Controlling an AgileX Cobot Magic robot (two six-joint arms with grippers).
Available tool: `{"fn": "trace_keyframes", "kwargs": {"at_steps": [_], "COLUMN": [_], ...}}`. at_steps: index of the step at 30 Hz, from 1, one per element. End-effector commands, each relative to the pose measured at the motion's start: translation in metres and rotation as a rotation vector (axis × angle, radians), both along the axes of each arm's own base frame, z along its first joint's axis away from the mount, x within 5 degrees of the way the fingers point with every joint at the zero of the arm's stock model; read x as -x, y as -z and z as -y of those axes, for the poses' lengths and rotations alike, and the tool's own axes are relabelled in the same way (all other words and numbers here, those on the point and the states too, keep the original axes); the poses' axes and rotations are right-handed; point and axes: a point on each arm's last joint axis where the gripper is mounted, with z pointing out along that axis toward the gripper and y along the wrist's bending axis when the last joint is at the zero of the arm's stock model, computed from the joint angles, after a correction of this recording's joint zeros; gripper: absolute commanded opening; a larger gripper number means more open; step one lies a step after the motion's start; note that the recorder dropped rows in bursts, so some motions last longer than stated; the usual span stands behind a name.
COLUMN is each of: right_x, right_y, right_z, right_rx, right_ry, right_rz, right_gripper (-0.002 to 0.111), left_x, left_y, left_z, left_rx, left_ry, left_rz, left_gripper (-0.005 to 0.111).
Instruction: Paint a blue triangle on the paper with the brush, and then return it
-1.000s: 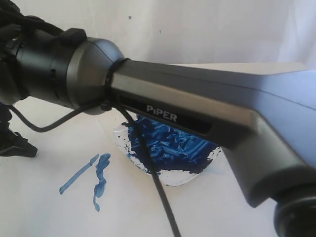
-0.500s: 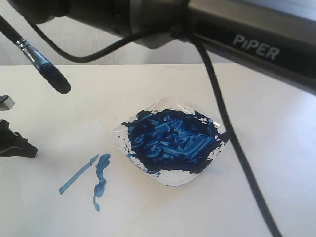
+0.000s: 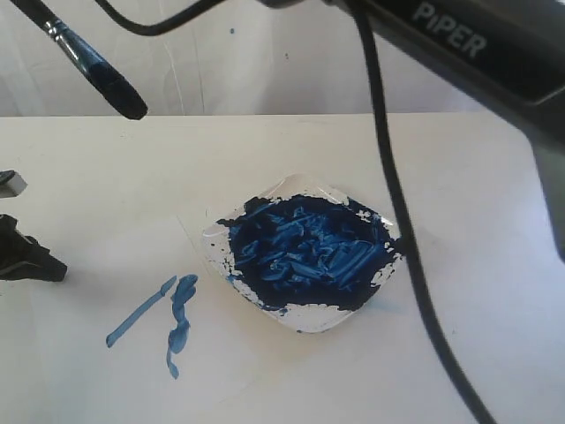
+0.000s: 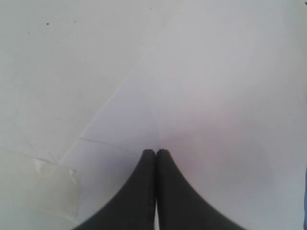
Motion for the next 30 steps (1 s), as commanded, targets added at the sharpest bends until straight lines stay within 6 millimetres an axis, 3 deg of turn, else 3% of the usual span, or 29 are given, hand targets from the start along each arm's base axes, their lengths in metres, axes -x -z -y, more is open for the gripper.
{"fn": "trace_keyframes", "kwargs": {"at_steps": [1,7,11,20,30], "right_x": [-0.005,-0.026,-0.048,-0.089,-0.115], "right_y": [0.009,0.024,0.031,0.078,0.098], "right_z": [-0.007,-0.014,-0.011,-0.014,-0.020], "right_rx": [0.040,-0.006,-0.096,-0.005,-0.230], "right_ry": [-0.001,0.033,0.036,0.091,0.150], "right_rz": [-0.013,-0.007,-0.152,-0.256,-0.345], "right_gripper": [0.000,0.000,0.000,0.000,0.000], "left_x": [0.002,0.002,0.002,0.002,0.002], "left_y": [0.000,0.000,0.000,0.000,0.000], "left_z": [0.003,0.003,0.003,0.003,0.003], "left_rx": [0.016,0.016,0.016,0.016,0.016], "left_ry": [0.009,0.009,0.009,0.009,0.009], "left_rz": [-0.010,-0.010,-0.010,-0.010,-0.010], "left_gripper": [0.000,0.000,0.000,0.000,0.000]}}
